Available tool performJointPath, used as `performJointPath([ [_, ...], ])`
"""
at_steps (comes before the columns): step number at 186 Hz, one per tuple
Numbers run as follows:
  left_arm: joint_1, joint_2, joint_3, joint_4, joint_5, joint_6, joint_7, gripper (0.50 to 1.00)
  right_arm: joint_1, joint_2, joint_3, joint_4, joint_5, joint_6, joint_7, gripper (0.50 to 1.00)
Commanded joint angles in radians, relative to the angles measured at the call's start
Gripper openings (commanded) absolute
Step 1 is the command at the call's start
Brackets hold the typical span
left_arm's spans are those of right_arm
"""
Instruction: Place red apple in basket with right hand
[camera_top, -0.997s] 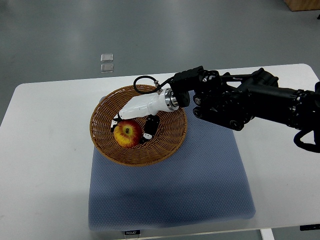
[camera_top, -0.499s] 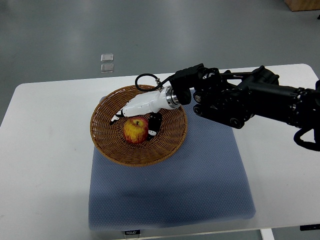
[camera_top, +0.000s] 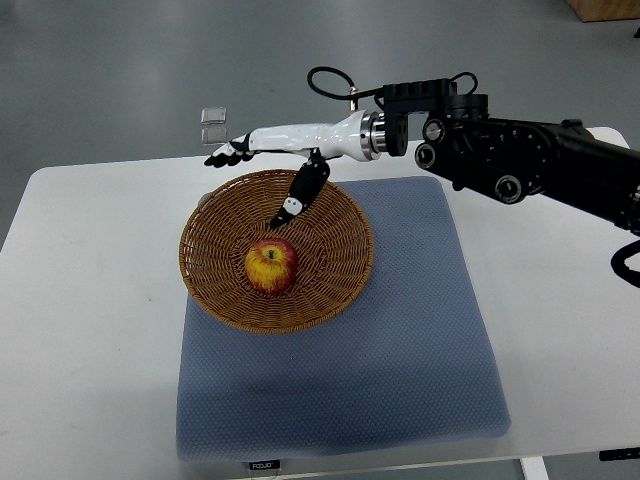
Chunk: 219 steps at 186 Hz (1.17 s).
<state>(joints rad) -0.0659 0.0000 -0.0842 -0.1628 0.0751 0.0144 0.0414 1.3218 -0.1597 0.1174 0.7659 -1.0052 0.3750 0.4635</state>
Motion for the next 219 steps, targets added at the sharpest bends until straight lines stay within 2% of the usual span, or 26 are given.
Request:
performJointPath([
  [1,0.0,0.0,0.0,0.0,0.0,0.001,0.0,1.0,-0.047,-0.06,0.037,0.001,0.158,0.004,-0.014,0.917],
  [21,0.0,0.0,0.0,0.0,0.0,-0.001,0.0,1.0,-0.108,-0.098,0.094,0.0,0.283,-0.031,-0.075,0.915],
  [40,0.0,0.0,0.0,0.0,0.0,-0.001,0.0,1.0,-0.214,-0.124,0.185,-0.01,0.414,-0.154,-0.151,0.915],
  [50,0.0,0.0,0.0,0.0,0.0,-0.001,0.0,1.0,-0.214,-0.124,0.185,-0.01,0.415,-0.154,-0.151,0.915],
  [51,0.0,0.0,0.0,-0.001,0.0,-0.001,0.0,1.0,-0.26,-0.126,0.221,-0.011,0.472,-0.224,-0.182,0.915],
  [65,0.0,0.0,0.0,-0.003,0.0,-0.001,0.0,1.0,-0.312,-0.127,0.235,-0.014,0.54,-0.317,-0.217,0.915],
  [98,0.0,0.0,-0.002,-0.006,0.0,-0.001,0.0,1.0,-0.377,-0.127,0.238,-0.017,0.663,-0.449,-0.235,0.915],
  [140,0.0,0.0,-0.002,-0.006,0.0,-0.001,0.0,1.0,-0.394,-0.144,0.24,-0.017,0.876,-0.51,-0.261,0.917],
  [219,0.0,0.0,-0.008,-0.006,0.0,-0.001,0.0,1.0,-0.398,-0.149,0.235,-0.03,0.882,-0.499,-0.253,0.919],
])
